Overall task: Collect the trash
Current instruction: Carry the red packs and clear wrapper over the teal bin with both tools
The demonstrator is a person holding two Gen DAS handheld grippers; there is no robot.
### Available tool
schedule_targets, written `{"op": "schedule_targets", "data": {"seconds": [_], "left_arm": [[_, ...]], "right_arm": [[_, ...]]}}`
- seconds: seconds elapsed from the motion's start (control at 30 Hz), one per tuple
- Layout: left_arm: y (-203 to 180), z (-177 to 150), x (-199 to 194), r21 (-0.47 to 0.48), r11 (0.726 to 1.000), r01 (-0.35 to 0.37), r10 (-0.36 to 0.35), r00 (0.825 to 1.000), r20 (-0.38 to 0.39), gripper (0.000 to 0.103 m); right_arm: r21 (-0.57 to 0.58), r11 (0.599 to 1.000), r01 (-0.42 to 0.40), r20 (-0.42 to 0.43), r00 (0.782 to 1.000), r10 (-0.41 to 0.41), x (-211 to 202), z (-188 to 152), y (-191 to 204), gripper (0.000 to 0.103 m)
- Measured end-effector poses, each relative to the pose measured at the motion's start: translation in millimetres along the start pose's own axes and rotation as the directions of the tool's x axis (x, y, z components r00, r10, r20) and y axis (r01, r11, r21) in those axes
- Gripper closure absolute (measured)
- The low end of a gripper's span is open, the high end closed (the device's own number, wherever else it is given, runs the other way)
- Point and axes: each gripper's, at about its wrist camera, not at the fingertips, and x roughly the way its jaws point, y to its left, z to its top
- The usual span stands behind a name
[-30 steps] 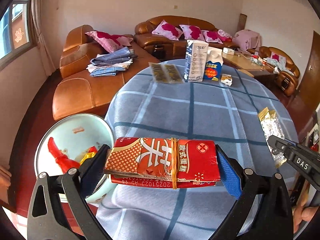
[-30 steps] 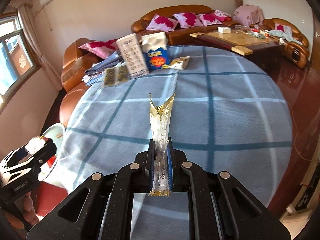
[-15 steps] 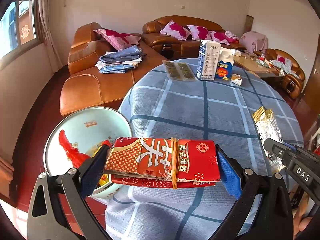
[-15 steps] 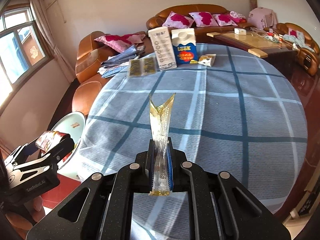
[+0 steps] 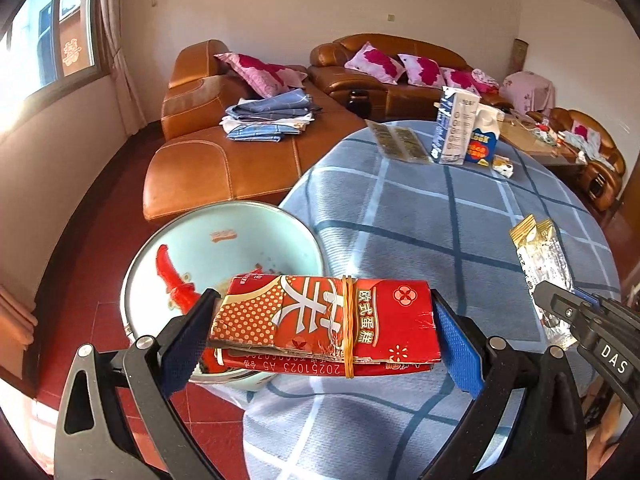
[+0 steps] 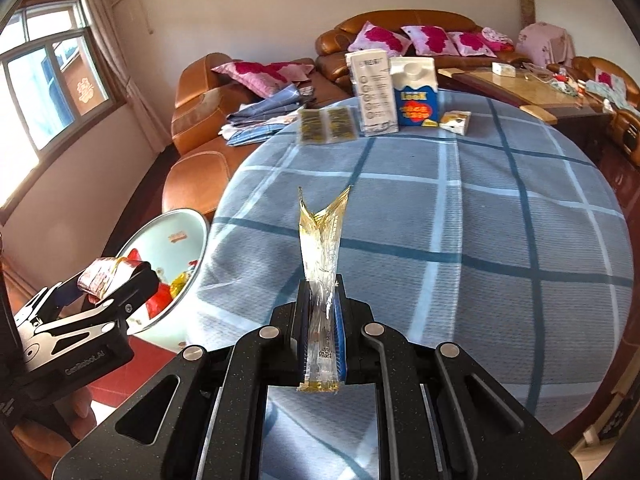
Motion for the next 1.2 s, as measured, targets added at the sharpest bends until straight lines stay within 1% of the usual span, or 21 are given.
{"op": "schedule_targets", "data": {"seconds": [0.67, 1.0, 1.2], "left_arm": [[63, -10, -20, -0.088, 0.993, -0.081, 0.083, 0.996, 0.019, 0.006], [87, -11, -19, -0.129, 0.985, -0.114, 0.117, 0.993, 0.016, 0.006], [99, -9, -13, -0.149, 0.98, -0.132, 0.134, 0.991, 0.004, 0.006]], "right_arm": [[-0.102, 0.991, -0.088, -0.019, 0.996, 0.087, 9, -4, 69, 0.091], [-0.148, 0.981, -0.121, -0.023, 0.993, 0.119, 19, 3, 97, 0.091], [-0.17, 0.975, -0.143, -0.033, 0.99, 0.139, 31, 9, 112, 0.091]]}}
